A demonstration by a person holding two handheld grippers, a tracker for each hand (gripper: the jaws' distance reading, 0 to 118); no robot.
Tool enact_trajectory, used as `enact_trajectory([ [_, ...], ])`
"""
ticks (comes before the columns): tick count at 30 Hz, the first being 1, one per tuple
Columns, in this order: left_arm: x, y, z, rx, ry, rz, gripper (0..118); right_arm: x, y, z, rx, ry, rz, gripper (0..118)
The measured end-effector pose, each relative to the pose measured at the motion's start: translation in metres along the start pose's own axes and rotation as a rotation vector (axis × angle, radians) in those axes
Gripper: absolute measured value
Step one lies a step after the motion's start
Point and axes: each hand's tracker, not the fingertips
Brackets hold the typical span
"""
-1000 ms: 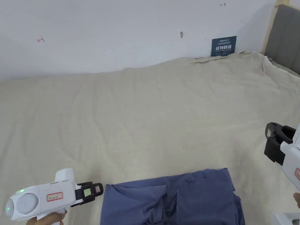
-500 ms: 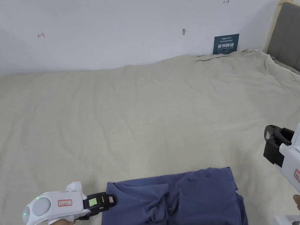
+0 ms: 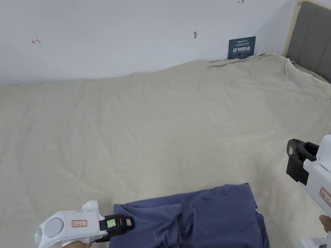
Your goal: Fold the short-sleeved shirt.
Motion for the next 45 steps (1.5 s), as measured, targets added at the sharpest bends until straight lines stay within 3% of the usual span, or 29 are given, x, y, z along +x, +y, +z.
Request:
enact_trajectory([
  [1,0.001,-0.001,-0.002,-0.009,0.042,-0.024,19,0.000,0.000,0.000,0.000,0.001,-0.002,0],
  [6,0.008,-0.009,0.003,0.015,0.044,0.000,11,0.002,0.001,0.001,0.004,0.001,0.000,0],
  [15,0.032,-0.005,0.049,0.054,0.104,-0.109,9,0.001,0.007,0.002,0.018,0.017,-0.003,0],
  [27,0.001,0.010,0.131,0.114,0.263,-0.082,9,-0.006,0.008,0.001,0.028,0.053,0.002,0],
  [32,0.049,0.010,0.116,0.104,0.246,-0.086,9,-0.004,0.007,0.003,0.027,0.055,-0.002,0],
  [34,0.090,0.006,0.106,0.078,0.230,-0.149,9,-0.003,0.007,0.005,0.030,0.053,-0.004,0],
  [41,0.182,0.001,0.035,-0.043,0.217,-0.310,9,0.004,0.008,0.011,0.043,0.041,-0.015,0],
  [45,0.204,-0.003,-0.008,-0.099,0.151,-0.305,9,0.010,0.007,0.015,0.046,0.033,-0.015,0],
])
